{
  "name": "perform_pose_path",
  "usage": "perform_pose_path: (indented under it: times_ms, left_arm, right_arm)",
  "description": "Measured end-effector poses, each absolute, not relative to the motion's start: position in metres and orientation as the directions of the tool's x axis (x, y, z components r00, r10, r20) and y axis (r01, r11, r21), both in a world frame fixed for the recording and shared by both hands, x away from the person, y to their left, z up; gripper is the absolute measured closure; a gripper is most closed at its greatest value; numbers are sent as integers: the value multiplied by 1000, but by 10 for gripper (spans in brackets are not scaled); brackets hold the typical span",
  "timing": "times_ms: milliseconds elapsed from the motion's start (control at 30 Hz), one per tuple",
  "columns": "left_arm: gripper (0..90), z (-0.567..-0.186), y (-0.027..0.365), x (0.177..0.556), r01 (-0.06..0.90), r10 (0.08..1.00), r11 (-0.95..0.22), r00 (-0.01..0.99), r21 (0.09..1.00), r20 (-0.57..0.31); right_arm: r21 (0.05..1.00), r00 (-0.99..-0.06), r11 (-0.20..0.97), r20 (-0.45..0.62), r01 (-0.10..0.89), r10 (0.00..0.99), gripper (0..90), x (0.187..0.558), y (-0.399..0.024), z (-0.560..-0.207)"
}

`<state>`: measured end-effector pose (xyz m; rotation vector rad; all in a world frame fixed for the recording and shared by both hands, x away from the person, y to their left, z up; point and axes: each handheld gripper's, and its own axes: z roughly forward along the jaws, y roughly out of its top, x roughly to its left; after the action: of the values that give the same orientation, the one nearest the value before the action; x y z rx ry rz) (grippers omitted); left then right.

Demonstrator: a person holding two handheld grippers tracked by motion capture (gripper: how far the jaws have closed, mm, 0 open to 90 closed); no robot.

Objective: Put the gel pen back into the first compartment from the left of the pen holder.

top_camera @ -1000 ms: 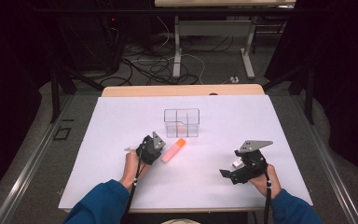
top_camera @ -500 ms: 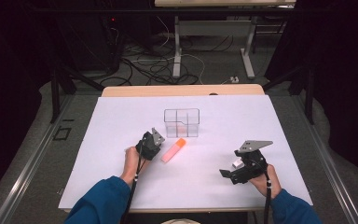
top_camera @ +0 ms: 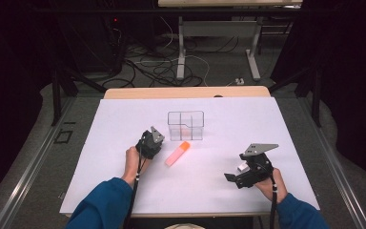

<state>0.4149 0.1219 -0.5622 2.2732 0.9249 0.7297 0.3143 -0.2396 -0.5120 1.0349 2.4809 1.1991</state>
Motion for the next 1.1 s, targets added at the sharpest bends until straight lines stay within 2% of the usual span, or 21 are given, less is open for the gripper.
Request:
perform_pose_path:
  times_ms: [200,567,700,1100]
  left_arm:
    - [850,-551,130,412,430,753,-561,620,708,220]
    - [625,-526,173,407,462,731,-573,661,677,169]
    - [580,-519,184,408,483,743,-568,649,667,162]
    - [344,-512,192,410,500,708,-601,695,624,125]
  right_arm:
    - [756,-735,420,117,502,668,2,314,-239,-512]
    - [749,-738,425,125,508,663,0,311,-241,-509]
    - [742,-743,432,132,513,656,0,311,-241,-510]
    - [755,-750,423,135,501,648,0,312,-240,-512]
